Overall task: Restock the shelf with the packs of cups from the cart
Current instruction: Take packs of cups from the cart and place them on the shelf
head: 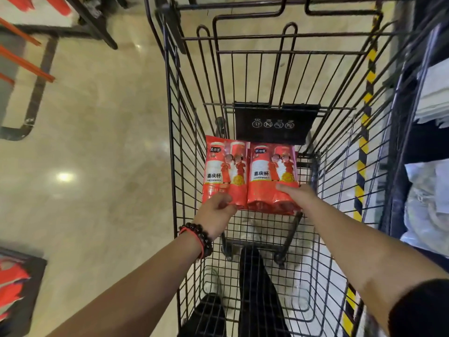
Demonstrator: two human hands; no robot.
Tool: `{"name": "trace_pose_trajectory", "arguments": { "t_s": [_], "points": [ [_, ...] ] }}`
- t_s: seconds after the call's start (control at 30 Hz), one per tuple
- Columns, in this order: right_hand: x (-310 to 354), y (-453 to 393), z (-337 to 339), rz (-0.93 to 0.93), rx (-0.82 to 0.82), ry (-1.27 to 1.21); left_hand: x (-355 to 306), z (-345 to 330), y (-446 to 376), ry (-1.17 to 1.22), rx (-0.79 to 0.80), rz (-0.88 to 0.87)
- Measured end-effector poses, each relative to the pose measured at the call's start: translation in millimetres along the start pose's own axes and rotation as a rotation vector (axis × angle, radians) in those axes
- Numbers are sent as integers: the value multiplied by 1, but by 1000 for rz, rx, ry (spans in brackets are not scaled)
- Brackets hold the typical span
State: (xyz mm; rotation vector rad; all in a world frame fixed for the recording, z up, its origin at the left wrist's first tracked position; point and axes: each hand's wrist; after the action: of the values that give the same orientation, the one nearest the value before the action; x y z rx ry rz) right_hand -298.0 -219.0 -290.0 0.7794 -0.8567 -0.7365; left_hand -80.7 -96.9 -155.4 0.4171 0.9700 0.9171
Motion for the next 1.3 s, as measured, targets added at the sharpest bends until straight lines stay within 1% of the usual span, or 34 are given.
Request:
{"name": "trace_pose_trajectory", "arguments": {
  "t_s": [0.17, 0.23, 0.33, 0.4, 0.5, 0.57, 0.63, 0.73, 0.8, 0.97, 1.17, 1.23, 1.3],
  "points": [
    [-31, 50, 8, -25, 43, -227, -2, 7, 13, 88, 18, 65],
    [-42, 81, 11, 4, 76, -295, -4, 11, 18, 101, 32, 77],
    [-52, 126, 13, 94, 149, -358, -7, 17, 25, 167, 98, 83],
    [-55, 152, 14, 186, 232, -374, -9, 22, 30, 238, 114, 73],
    [-49, 180, 11, 322, 337, -357, -14, 35, 38, 359, 124, -11],
    [-39, 191, 7, 381, 355, -327, -14, 45, 44, 424, 80, -83],
    [-28, 196, 3, 422, 370, -271, -11, 57, 50, 471, -11, -91],
    [-11, 196, -1, 445, 454, -212, 0, 76, 54, 502, -125, -99],
    [2, 189, -9, 446, 431, -191, 8, 89, 55, 503, -175, -87],
    [26, 135, -43, 403, 190, -66, 36, 114, 55, 467, -329, -65],
    [50, 63, -90, 293, 41, 112, 60, 122, 56, 441, -328, -62],
    [55, 45, -102, 243, 30, 139, 60, 123, 59, 419, -319, -83],
    [59, 32, -115, 169, 55, 155, 58, 126, 62, 409, -307, -94]
  ]
}}
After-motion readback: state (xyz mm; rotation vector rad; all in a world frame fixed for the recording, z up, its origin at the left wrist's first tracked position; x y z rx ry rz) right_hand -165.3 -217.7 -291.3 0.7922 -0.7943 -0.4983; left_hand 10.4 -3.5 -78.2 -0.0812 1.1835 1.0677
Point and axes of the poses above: each hand's wrist, its own y-axis away from the middle knuckle, its own z-axis out of the back of the hand, x = y × z, and after that the axes turned 13 degrees about -x, right-handed
